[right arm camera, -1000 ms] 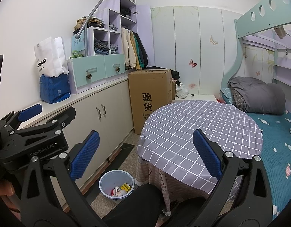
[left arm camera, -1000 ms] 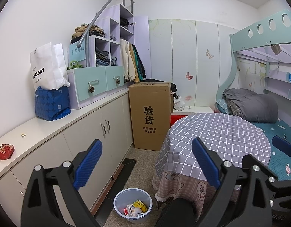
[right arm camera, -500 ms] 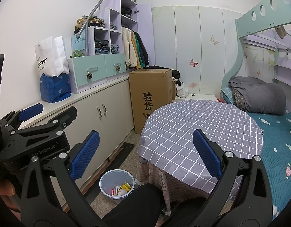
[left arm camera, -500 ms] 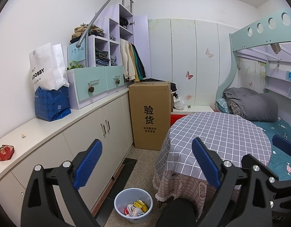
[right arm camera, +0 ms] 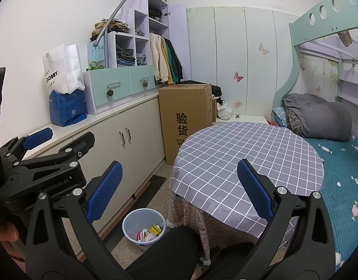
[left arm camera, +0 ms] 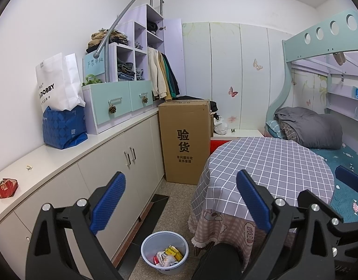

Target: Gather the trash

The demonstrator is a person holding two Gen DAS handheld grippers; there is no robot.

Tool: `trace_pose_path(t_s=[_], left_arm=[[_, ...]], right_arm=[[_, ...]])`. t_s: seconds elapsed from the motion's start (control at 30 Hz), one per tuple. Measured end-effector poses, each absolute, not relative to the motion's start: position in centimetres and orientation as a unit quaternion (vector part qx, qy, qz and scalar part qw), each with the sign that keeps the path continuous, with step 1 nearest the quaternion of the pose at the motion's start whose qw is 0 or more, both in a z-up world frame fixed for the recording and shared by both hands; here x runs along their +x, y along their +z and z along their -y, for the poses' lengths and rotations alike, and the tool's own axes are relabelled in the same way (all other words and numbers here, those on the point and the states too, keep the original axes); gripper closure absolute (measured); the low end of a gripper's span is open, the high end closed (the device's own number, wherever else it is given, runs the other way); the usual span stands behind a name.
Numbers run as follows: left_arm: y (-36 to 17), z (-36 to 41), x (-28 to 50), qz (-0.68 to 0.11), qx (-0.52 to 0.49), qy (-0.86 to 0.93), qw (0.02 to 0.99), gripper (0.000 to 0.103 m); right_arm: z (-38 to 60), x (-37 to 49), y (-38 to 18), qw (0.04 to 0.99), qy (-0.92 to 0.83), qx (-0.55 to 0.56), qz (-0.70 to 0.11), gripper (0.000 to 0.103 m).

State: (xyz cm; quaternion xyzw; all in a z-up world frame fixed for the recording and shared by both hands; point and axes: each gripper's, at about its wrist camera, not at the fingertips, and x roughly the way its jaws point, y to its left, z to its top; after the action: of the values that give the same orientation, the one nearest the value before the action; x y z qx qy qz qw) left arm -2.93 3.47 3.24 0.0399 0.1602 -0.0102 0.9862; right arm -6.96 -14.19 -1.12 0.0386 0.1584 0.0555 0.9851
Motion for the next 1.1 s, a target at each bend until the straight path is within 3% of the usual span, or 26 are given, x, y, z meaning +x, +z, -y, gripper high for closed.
trace_pose_path(t_s=[1.1], left_arm=[[3.11, -3.74, -2.68, -0.162, 0.042, -0.011, 0.986, 0.009]], right_arm=[[14.38, -6.86, -1.43, 0.985, 0.055, 0.040, -0.161, 0.006]])
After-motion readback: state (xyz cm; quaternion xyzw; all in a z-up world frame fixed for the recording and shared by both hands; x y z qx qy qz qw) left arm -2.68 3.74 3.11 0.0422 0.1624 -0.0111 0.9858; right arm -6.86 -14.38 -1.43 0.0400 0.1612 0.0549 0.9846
